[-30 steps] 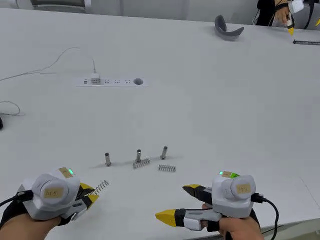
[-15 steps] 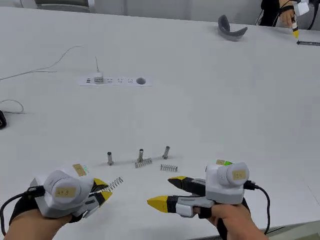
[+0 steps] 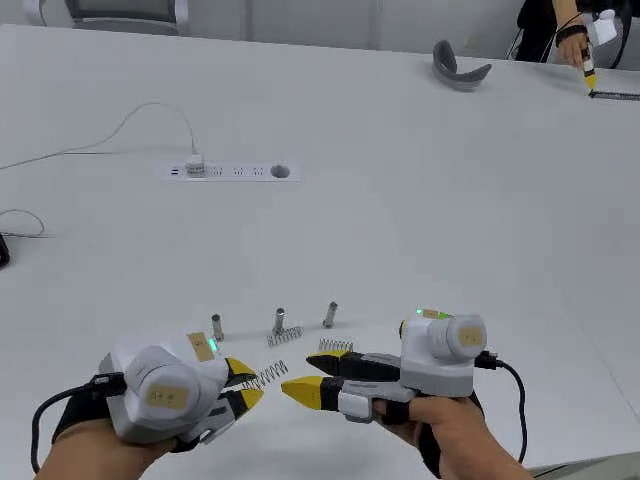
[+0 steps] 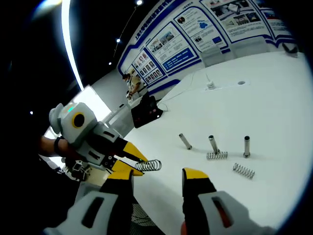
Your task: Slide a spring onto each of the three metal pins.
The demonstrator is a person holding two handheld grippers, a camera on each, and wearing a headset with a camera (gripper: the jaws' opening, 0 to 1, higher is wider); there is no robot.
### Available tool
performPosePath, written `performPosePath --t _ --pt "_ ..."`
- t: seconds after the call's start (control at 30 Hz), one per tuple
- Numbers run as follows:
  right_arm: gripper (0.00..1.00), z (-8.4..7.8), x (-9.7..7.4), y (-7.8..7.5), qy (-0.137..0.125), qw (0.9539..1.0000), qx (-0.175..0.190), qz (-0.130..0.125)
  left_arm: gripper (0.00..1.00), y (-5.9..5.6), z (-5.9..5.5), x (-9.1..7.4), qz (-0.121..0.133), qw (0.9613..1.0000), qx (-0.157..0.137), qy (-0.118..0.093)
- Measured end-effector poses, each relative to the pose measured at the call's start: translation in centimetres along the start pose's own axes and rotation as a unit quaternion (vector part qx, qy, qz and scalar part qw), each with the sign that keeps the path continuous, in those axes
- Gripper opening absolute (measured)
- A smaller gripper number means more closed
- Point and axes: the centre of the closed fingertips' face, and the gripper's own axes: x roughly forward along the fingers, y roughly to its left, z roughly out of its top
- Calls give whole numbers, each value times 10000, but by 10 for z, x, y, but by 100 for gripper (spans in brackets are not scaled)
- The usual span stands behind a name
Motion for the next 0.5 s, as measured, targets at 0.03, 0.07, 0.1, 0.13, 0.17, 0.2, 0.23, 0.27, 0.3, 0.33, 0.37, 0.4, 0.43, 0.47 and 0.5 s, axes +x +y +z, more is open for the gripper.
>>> performPosePath --t 0.03,0.07,0.1,0.13,0.17,0.2,0.23,0.27,0.3,0.33,0.37,0.4,0.43,0.47,0.5 --pt "38 1 0 2 -23 10000 33 58 10 -3 4 0 -30 10000 45 -34" --pt "36 1 0 3 -42 9999 64 89 10 -4 7 0 -51 9999 76 -48" --pt "34 2 -1 5 -77 9998 108 132 10 -7 11 1 -80 9998 137 -71" --pt "32 2 -1 6 -96 9997 133 155 10 -9 13 1 -107 9998 170 -76" --pt "31 3 -2 7 -118 9996 163 180 10 -11 15 1 -122 9997 182 -88" --pt "30 3 -2 7 -152 9994 215 204 10 -14 18 2 -157 9996 218 -123" --pt "29 3 -2 7 -165 9993 243 218 10 -16 20 2 -179 9995 239 -132" --pt "28 3 -3 9 -185 9991 277 264 10 -18 22 3 -202 9993 274 -140" --pt "27 3 -3 10 -194 9988 320 310 10 -19 23 4 -212 9992 310 -144" --pt "25 3 -4 13 -219 9985 348 363 10 -20 24 5 -234 9991 330 -134" --pt "23 3 -4 14 -225 9984 351 388 10 -21 24 5 -242 9990 347 -143" --pt "21 3 -4 14 -229 9983 358 399 10 -21 24 5 -250 9990 353 -144" --pt "21 3 -5 14 -229 9983 361 391 10 -21 24 6 -263 9989 355 -143" --pt "21 3 -5 14 -227 9983 365 395 10 -21 23 6 -272 9989 357 -141" --pt "21 3 -6 15 -226 9982 375 407 10 -21 23 6 -283 9989 361 -138"
